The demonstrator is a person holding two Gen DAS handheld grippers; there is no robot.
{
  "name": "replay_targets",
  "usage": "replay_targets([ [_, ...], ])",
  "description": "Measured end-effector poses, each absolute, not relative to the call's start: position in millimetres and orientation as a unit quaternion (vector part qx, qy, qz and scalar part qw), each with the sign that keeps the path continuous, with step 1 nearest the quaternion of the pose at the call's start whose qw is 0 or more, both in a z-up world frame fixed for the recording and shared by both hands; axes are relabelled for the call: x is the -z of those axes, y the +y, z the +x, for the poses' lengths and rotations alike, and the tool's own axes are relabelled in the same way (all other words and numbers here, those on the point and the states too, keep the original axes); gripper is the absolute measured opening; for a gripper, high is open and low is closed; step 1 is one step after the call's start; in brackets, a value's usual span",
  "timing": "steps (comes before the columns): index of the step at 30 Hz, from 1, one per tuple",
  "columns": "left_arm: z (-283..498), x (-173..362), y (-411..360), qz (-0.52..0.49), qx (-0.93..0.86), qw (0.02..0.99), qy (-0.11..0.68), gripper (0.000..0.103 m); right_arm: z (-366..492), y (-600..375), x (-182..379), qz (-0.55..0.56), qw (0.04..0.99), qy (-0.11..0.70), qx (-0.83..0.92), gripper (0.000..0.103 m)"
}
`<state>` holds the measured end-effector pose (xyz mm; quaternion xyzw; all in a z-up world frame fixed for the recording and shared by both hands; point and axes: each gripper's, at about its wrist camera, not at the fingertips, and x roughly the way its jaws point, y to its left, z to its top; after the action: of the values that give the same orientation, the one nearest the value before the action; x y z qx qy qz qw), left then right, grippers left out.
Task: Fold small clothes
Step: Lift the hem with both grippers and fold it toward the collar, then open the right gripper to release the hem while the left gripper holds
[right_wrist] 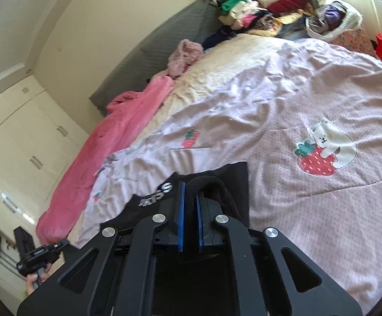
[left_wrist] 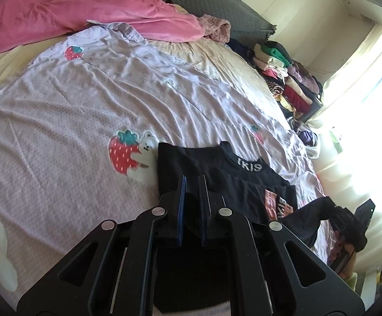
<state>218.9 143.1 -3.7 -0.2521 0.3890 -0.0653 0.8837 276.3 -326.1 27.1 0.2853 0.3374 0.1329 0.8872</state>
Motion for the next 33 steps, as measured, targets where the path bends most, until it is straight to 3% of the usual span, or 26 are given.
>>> replay_targets([
  [6,231,27,150,-0.263,0.075,0.882,0.383,0.004,286,-322,17,0.280,0.884,0.360,-0.101,0.007],
  [14,228,37,175,-0.270,0.074,0.889,0.362,0.006,286,-329,30,0.292,0.881,0.356,-0.108,0.007],
  [16,225,35,179,-0.267,0.078,0.889,0.363,0.018,285,-328,26,0.289,0.884,0.350,-0.108,0.007],
  [20,222,30,175,-0.217,0.054,0.903,0.367,0.020,287,-323,20,0.265,0.894,0.343,-0.111,0.008],
  [27,226,39,152,-0.155,0.079,0.899,0.401,0.034,291,-323,23,0.255,0.893,0.356,-0.105,0.009],
  [29,228,41,147,-0.142,0.086,0.900,0.404,0.039,293,-322,25,0.255,0.890,0.363,-0.105,0.010],
  [33,234,47,140,-0.149,0.104,0.895,0.406,0.039,294,-320,26,0.259,0.887,0.364,-0.116,0.025],
])
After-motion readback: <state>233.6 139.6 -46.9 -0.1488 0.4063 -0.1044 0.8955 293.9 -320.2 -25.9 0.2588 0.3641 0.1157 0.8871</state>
